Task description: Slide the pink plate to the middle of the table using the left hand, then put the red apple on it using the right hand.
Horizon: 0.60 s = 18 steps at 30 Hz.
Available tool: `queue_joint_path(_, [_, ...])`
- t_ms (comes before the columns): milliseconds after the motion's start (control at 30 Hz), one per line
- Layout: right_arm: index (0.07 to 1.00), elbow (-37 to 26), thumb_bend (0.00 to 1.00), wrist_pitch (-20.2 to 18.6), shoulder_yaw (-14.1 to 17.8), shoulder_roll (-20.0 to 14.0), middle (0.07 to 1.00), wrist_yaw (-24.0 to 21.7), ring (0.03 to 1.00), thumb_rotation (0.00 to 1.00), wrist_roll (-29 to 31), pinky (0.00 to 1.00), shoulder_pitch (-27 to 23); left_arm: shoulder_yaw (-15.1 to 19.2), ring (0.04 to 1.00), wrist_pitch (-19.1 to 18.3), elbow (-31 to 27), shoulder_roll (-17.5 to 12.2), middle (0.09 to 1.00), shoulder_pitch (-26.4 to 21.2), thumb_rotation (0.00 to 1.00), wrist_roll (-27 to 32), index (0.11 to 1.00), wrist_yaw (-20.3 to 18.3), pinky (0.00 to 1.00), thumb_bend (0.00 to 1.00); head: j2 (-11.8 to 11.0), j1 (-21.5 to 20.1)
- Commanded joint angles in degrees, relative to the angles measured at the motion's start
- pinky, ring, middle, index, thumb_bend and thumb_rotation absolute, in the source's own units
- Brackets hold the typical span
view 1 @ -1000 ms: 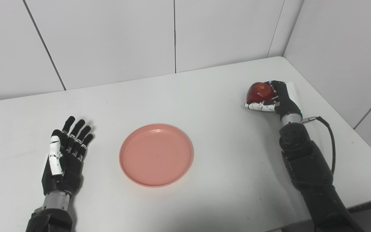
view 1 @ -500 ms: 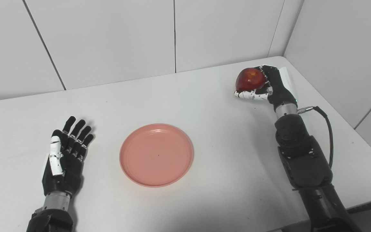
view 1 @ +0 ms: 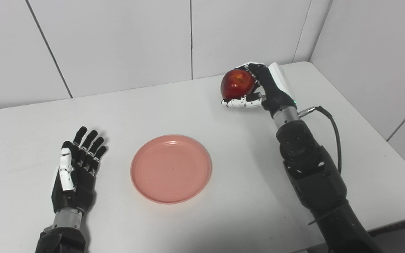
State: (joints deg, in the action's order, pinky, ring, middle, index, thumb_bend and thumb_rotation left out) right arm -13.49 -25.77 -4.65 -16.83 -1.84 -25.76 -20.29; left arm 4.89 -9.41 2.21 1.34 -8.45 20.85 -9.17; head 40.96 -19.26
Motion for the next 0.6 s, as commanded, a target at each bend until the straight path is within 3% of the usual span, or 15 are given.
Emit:
queue_joint_path(0, [0.489,-2.8,0.51,0.0,-0.4,0.4,0.530,-0.4,0.486,0.13,-1.0,0.41,-3.1,-0.4,0.887,-0.8,-0.7,0.9,0.893,0.7,1.00,-0.8,0.885,1.3,0.90,0.36,0.1,0.3])
queue_joint_path(67, [0.489,-3.1,0.51,0.2,-1.5,1.7,0.526,-0.7,0.437,0.13,-1.4,0.33,-3.4,-0.6,0.887,-0.8,-0.9,1.2,0.892,0.8,1.00,-1.0,0.883,1.6,0.90,0.36,0.1,0.8])
queue_joint_path(233, [0.488,-2.4,0.51,1.6,-4.1,3.8,0.530,-2.0,0.489,0.13,-1.6,0.43,-4.2,-0.8,0.893,-0.2,-1.1,1.7,0.896,1.1,1.00,-1.3,0.885,2.2,0.91,0.36,0.3,3.2])
queue_joint_path(567, [0.488,-1.5,0.51,3.5,-8.6,7.9,0.530,-2.0,0.488,0.13,-2.6,0.42,-3.6,-1.6,0.888,-0.5,-2.7,2.5,0.893,1.5,1.00,-3.6,0.881,3.8,0.90,0.37,0.8,7.0])
